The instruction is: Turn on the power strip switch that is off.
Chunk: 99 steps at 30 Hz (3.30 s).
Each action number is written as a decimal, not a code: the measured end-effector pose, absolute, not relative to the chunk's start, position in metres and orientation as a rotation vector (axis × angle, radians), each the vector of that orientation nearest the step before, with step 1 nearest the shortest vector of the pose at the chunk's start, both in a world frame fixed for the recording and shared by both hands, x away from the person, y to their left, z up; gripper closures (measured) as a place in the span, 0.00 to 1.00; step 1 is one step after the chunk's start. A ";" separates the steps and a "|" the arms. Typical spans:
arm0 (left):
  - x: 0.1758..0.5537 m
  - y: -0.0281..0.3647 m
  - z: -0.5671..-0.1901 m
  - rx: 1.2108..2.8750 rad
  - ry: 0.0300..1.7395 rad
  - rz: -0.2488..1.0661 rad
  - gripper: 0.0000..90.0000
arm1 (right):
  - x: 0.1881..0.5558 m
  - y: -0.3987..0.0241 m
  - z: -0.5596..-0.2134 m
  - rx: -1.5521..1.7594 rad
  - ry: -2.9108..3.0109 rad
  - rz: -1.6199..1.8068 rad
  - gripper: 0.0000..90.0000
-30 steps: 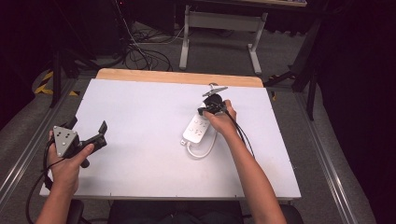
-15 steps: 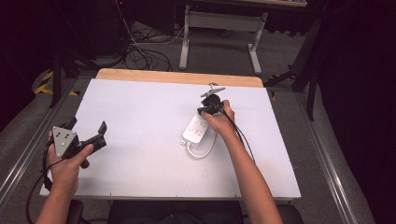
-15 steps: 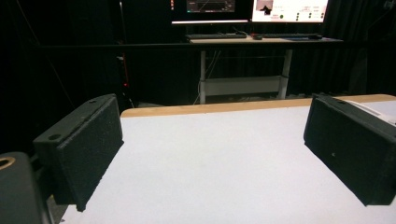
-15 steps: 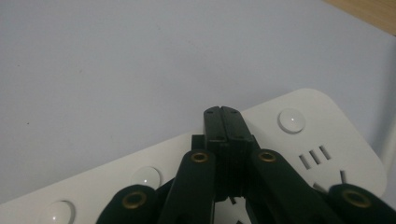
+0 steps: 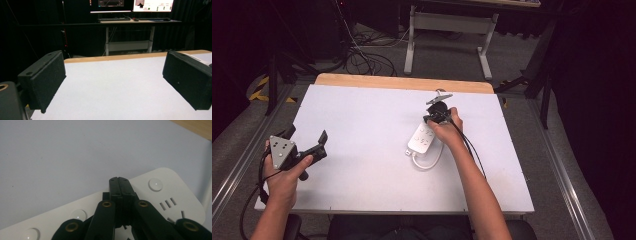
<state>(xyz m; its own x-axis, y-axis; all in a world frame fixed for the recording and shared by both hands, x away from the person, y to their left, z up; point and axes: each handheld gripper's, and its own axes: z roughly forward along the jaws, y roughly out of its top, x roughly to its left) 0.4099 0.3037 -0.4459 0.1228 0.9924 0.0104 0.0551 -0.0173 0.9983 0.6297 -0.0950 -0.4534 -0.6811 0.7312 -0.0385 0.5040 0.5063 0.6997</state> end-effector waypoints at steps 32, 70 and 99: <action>0.409 0.306 -0.447 1.314 1.170 1.105 0.06 | 0.626 -0.097 -0.457 1.036 2.381 1.005 1.00; 0.411 0.307 -0.448 1.314 1.177 1.096 0.06 | 0.600 -0.144 -0.419 0.976 2.280 1.163 1.00; 0.411 0.310 -0.447 1.296 1.186 1.091 0.06 | 0.517 -0.231 -0.408 0.903 1.947 1.584 1.00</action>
<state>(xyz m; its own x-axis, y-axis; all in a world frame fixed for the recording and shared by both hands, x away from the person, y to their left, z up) 0.4106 0.3097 -0.4474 0.1032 0.9945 -0.0160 0.0674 0.0091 0.9977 0.5173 -0.2307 -0.4078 -0.6734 0.7378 0.0471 0.1961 0.1169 0.9736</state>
